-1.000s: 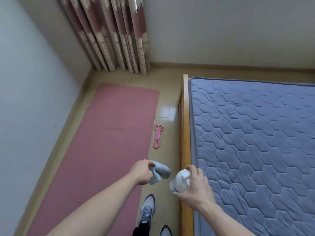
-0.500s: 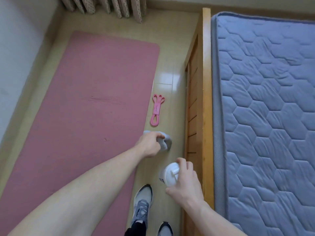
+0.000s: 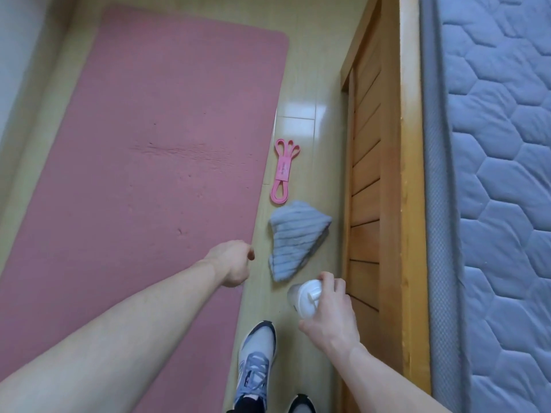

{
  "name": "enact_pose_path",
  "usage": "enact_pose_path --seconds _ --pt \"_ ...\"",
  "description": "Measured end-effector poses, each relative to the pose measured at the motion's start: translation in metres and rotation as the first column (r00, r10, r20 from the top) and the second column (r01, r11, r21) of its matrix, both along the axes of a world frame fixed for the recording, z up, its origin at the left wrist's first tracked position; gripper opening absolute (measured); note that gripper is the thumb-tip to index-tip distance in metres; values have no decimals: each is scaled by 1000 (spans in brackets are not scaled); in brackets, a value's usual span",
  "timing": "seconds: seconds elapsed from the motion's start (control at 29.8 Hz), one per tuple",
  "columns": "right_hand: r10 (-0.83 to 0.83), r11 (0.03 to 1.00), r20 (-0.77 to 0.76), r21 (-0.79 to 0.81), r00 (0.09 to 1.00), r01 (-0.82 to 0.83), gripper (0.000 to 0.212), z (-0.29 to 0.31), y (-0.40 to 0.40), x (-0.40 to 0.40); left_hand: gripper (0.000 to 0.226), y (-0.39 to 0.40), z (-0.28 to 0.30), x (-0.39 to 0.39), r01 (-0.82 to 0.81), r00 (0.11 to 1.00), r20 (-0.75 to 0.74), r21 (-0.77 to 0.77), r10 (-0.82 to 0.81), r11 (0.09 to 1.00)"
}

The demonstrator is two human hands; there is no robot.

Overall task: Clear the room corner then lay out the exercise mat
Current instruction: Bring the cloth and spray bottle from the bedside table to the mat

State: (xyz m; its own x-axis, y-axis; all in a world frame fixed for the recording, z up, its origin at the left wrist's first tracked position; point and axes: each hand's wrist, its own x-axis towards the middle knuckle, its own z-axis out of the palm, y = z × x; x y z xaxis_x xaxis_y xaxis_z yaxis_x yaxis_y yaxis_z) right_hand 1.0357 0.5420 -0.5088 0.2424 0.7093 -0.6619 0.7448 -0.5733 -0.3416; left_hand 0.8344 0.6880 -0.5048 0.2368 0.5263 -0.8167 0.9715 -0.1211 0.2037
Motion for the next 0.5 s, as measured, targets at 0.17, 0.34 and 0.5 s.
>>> enact_pose_path --seconds 0.17,0.34,0.5 --pt "-25 999 2 -24 1000 25 84 -41 -5 -18 57 -9 -20 -40 5 999 -45 0 -5 1000" --pt "-5 999 38 -51 999 7 82 -74 -11 -36 59 -25 -43 -62 -2 998 -56 -6 2 1000" --pt "-8 999 46 -42 999 10 81 -93 -28 -50 58 -45 -56 -66 -3 999 -34 -25 3 1000"
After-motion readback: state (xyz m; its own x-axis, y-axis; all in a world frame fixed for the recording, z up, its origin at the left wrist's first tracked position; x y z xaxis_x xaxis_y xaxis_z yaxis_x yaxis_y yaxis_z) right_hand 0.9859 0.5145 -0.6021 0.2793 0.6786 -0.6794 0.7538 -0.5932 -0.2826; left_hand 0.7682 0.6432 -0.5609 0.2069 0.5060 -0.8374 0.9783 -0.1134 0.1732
